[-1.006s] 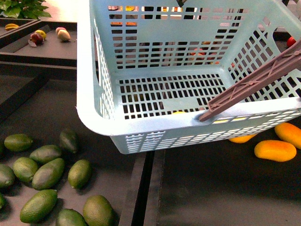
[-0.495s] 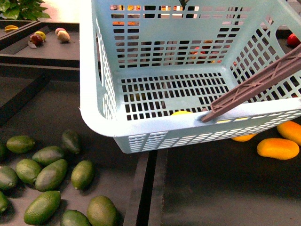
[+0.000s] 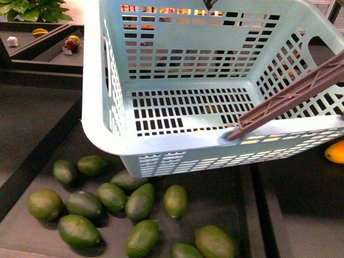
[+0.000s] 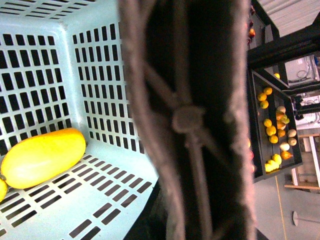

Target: Pick lemon and mango into basket

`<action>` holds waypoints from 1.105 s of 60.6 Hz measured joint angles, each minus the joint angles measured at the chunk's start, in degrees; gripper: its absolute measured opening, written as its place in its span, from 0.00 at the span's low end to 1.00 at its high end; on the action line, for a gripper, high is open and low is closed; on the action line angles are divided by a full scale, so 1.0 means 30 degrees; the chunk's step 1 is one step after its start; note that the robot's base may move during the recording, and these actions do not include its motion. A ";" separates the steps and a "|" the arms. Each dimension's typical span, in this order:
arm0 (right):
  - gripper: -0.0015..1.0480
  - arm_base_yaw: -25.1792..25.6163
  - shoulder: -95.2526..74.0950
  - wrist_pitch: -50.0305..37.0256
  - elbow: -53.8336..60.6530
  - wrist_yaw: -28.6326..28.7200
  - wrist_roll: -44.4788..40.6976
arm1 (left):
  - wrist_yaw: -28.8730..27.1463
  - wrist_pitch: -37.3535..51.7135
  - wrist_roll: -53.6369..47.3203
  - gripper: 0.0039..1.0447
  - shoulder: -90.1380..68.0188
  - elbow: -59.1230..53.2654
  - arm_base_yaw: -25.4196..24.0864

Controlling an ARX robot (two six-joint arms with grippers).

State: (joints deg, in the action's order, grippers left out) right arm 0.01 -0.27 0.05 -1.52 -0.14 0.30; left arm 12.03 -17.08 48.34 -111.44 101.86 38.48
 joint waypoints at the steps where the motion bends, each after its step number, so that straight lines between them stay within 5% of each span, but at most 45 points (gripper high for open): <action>1: 0.92 0.0000 0.0000 0.0000 0.0000 0.0007 0.0000 | -0.0007 0.0000 0.0000 0.04 0.0000 0.0000 -0.0007; 59: 0.92 0.0015 0.0036 0.0022 0.0007 0.0131 0.0000 | -0.0525 -0.0007 -0.0342 0.04 0.0044 -0.0007 -0.0437; 63: 0.92 0.0015 0.0036 0.0022 0.0015 0.0102 0.0000 | -0.6535 -0.4554 0.1880 0.04 -0.0845 0.2237 0.0000; 67: 0.92 0.0015 0.0036 0.0022 0.0015 0.0066 0.0000 | -1.0178 -0.5996 0.5027 0.04 -0.1268 0.2608 -0.0022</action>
State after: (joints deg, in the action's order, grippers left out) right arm 0.05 -0.16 0.12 -1.48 0.05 0.30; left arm -18.50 -35.07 63.42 -115.24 109.69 38.41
